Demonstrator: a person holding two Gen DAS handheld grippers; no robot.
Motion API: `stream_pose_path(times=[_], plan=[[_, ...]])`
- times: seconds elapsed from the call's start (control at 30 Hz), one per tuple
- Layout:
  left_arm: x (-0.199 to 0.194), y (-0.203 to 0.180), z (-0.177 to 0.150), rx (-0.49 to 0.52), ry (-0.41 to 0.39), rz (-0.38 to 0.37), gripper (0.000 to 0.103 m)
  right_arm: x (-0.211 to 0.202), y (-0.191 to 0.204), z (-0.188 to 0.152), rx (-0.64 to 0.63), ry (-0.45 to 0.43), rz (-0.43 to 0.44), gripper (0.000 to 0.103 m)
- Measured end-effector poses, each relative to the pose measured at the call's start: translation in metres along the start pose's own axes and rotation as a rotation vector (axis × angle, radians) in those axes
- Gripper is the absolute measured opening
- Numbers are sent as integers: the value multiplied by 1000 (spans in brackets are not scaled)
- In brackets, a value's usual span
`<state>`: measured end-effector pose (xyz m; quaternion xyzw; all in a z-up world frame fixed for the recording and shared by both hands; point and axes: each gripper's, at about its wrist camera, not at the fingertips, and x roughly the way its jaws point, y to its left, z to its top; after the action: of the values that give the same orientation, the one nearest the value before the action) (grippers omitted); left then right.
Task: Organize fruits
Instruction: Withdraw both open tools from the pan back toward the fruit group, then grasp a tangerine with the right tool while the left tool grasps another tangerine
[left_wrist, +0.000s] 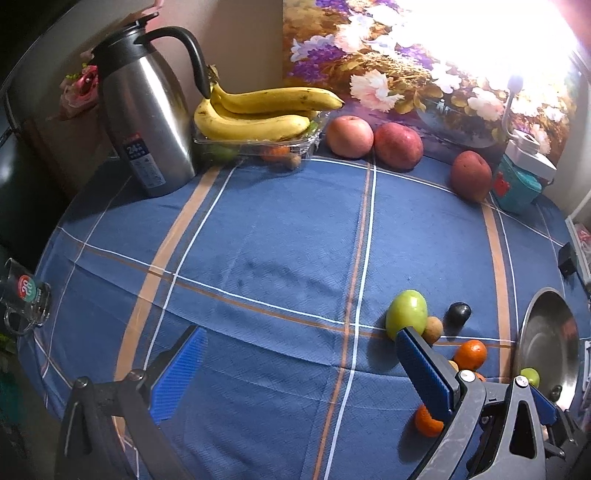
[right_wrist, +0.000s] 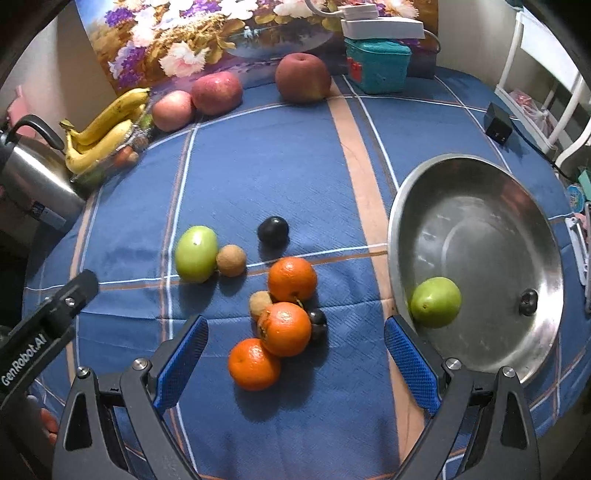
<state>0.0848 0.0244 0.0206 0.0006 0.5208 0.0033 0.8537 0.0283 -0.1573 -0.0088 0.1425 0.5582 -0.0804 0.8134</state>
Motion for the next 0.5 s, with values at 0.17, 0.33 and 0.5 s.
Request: stream_pose_path(times=[0.17, 0.33, 0.5], plan=[[4, -2, -1, 3, 14, 9, 103, 1, -1, -1, 7, -6, 57, 96], [16, -1, -2, -24, 53, -43, 103, 7, -3, -3, 15, 6, 74, 94], [34, 1, -4, -46, 110, -59, 103, 13, -8, -3, 27, 19, 71, 84]])
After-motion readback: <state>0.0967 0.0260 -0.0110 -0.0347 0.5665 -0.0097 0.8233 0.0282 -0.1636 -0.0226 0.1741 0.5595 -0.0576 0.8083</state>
